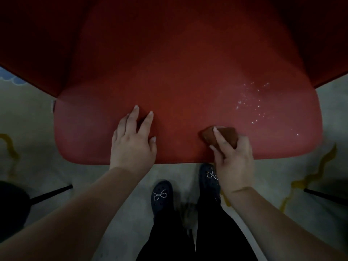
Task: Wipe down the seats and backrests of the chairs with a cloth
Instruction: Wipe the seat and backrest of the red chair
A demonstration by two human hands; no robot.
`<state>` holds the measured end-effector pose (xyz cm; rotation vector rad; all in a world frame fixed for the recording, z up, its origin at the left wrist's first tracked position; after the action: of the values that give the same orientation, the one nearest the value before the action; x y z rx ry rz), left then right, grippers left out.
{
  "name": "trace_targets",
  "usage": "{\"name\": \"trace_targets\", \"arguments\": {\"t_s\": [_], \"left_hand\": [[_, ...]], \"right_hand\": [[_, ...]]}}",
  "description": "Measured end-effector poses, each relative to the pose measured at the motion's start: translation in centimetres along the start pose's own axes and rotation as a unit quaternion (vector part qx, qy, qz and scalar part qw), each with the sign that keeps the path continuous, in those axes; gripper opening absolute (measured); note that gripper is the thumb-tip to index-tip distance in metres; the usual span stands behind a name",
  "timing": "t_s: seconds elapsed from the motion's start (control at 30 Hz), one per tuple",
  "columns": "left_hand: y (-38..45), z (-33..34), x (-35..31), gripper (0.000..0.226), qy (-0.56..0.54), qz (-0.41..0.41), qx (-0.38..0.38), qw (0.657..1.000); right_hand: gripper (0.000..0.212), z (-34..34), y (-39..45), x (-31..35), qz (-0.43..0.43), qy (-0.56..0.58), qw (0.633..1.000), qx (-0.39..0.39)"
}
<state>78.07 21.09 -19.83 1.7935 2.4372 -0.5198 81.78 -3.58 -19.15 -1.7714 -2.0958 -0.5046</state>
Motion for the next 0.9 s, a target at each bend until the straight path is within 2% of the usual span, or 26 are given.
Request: {"name": "trace_targets", "arguments": {"t_s": [0.07, 0.17, 0.23, 0.3, 0.43, 0.5, 0.63, 0.7, 0.77, 0.83, 0.9], "left_hand": [[0.0, 0.1, -0.1, 0.063, -0.004, -0.006, 0.001, 1.000], [-0.1, 0.1, -0.4, 0.063, -0.018, -0.013, -0.002, 1.000], [-0.1, 0.1, -0.9, 0.063, -0.014, -0.004, 0.000, 1.000], [-0.2, 0.2, -1.4, 0.063, -0.006, 0.005, 0.005, 1.000], [0.1, 0.5, -2.7, 0.062, -0.008, 0.010, 0.016, 1.000], [0.3, 0.8, -3.8, 0.063, -0.012, 0.011, 0.019, 1.000], [1.3, 1.1, -6.7, 0.062, -0.008, 0.038, 0.020, 0.999], [2.0, 1.0, -7.9, 0.062, 0.000, 0.051, 0.017, 0.999], [2.9, 0.8, -8.7, 0.062, 0.001, 0.053, 0.015, 0.999], [3.7, 0.7, -9.5, 0.062, 0.000, 0.049, 0.013, 0.999], [4.4, 0.6, -10.7, 0.062, 0.000, 0.051, 0.009, 0.999]], "right_hand": [[0.048, 0.7, -0.5, 1.2, -0.002, 0.017, 1.000, 0.008], [0.051, 3.2, -1.7, 5.4, -0.094, 0.024, 0.993, 0.074], [0.055, 3.4, -1.7, 5.3, -0.128, -0.003, 0.987, 0.093], [0.055, 1.9, -0.9, 2.4, -0.105, -0.014, 0.992, 0.062], [0.049, -1.8, 0.3, -3.9, 0.037, 0.019, 0.999, -0.035], [0.048, -1.2, 0.3, -2.7, 0.033, 0.030, 0.999, -0.031], [0.047, -0.4, 1.2, -0.8, -0.059, 0.012, 0.998, 0.024], [0.046, -2.4, 2.1, -3.9, -0.026, 0.005, 1.000, -0.008], [0.046, -5.1, 2.6, -8.4, 0.059, 0.006, 0.996, -0.060], [0.045, -6.4, 2.4, -11.0, 0.112, 0.005, 0.991, -0.073], [0.045, -6.2, 2.4, -10.4, 0.071, 0.014, 0.996, -0.042]]}}
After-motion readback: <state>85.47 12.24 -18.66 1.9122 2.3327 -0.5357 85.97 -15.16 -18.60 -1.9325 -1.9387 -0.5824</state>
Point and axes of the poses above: each hand's wrist, its own y-axis towards the middle knuckle, its own z-axis out of the palm, x = y × z, the point moved 9 cm from there along y, towards the middle knuckle, and after that the axes turned 1 degree about z, right-handed, at the moved point
